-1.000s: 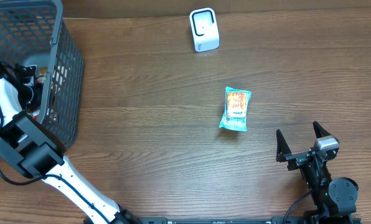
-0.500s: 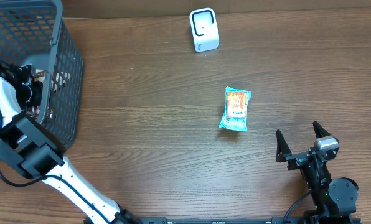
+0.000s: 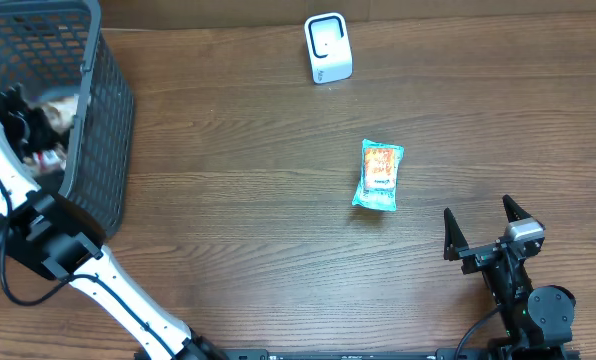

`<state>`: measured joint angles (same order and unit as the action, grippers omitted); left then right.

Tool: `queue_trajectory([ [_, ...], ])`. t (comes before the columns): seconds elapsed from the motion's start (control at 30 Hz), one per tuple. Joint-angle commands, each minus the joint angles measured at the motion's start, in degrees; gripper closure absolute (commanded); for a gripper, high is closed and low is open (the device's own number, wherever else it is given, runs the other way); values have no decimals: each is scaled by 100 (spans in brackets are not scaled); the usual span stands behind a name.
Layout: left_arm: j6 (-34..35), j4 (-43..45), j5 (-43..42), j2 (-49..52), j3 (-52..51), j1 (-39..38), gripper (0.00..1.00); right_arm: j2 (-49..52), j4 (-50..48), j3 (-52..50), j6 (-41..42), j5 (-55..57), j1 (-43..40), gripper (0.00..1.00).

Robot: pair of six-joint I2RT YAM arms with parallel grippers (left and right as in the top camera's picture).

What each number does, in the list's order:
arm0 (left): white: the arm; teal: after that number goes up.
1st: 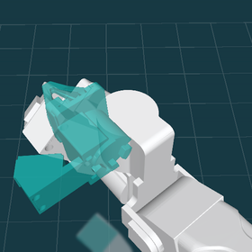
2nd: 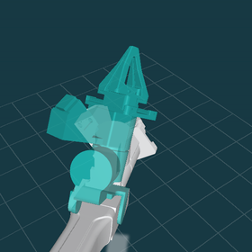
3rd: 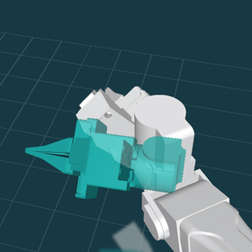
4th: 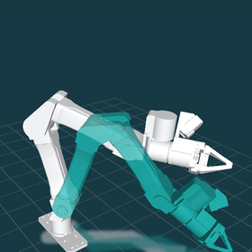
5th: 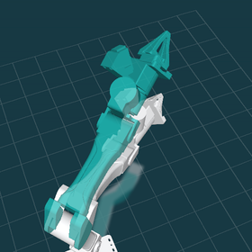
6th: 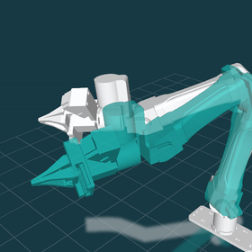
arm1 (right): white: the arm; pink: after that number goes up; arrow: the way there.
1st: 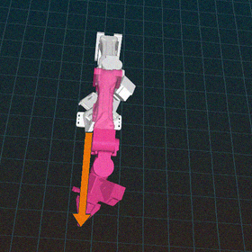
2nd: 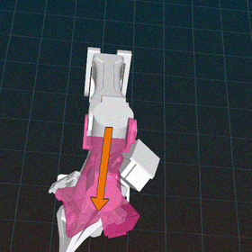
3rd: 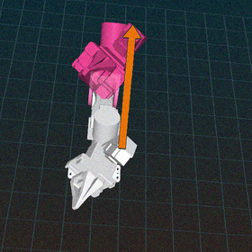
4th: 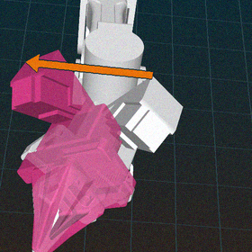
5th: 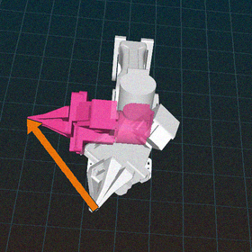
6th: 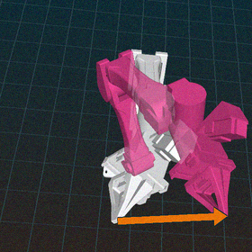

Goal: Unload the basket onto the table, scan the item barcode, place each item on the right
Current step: 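Lift the brown pouch with red stick out of the basket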

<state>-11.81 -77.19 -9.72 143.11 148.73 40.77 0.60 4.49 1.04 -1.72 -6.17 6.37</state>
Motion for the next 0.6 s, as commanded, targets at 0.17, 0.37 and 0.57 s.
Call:
queue_trajectory([
  [0.17,1102,-835,-90,-859,1803,-79,96,-37,-26,-59,-26,-13,-35,0],
  [0.37,1528,-1388,-90,-1775,1956,-227,96,-37,-26,-59,-26,-13,-35,0],
  [0.57,1615,-1961,-92,-2494,1952,-584,95,-37,-26,-59,-26,-13,-35,0],
])
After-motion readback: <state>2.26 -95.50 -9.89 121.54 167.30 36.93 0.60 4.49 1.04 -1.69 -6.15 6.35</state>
